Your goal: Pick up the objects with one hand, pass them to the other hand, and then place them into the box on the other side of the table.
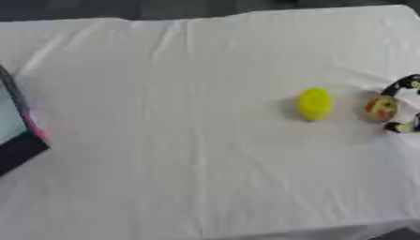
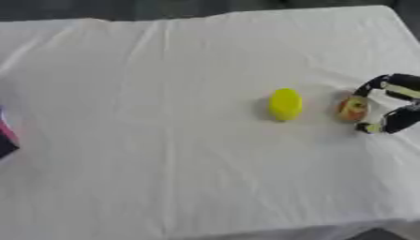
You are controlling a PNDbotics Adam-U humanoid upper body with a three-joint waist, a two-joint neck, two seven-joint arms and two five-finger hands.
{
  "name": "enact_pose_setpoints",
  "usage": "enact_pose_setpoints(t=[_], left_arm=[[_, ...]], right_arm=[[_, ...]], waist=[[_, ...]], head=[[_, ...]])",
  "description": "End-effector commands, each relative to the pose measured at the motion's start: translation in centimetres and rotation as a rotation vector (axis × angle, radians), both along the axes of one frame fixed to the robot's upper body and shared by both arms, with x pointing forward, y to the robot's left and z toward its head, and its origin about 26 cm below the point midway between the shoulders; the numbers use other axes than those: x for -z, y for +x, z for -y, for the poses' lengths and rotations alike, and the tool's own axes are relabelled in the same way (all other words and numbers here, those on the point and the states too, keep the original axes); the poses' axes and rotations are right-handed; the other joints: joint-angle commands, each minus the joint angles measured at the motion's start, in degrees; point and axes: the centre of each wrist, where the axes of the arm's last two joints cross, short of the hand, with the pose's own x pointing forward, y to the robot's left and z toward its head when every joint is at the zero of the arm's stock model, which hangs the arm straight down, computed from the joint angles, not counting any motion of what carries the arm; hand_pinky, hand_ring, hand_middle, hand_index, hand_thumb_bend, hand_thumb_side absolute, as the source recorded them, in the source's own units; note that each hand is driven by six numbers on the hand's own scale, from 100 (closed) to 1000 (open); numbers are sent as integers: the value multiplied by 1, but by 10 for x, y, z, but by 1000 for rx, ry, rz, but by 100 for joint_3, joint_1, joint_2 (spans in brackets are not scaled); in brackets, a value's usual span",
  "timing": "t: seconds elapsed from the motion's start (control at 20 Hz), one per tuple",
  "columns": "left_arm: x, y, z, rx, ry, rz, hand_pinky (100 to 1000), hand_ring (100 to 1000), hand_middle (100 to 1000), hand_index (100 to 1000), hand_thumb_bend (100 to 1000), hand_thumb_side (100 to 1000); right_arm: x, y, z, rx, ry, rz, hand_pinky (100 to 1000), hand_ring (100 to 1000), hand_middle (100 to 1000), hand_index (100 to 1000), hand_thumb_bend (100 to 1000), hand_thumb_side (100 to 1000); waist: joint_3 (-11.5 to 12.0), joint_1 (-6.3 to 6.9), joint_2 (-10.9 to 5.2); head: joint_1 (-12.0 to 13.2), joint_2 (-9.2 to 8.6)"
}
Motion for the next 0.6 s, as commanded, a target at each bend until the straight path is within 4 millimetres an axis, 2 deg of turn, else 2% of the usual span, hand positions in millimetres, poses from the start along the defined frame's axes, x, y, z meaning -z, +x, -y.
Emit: enact_pose_setpoints(t=[0.05,0.25,0.6], left_arm=[[-14,-4,-7,-16,11,35,879,793,768,785,318,690],[-14,-4,-8,-18,15,32,879,794,768,784,318,689],[-12,-4,-9,-20,24,25,880,794,769,784,315,690]], right_arm=[[-10,-3,6,32,-25,32,926,929,680,753,447,324],[-10,-5,5,59,1,60,918,911,643,699,322,320],[-18,-5,2,56,19,66,918,910,644,696,260,334]], waist=[[6,18,-62],[4,19,-62],[-22,-3,-105]], head=[[-5,-52],[4,-25],[19,27]])
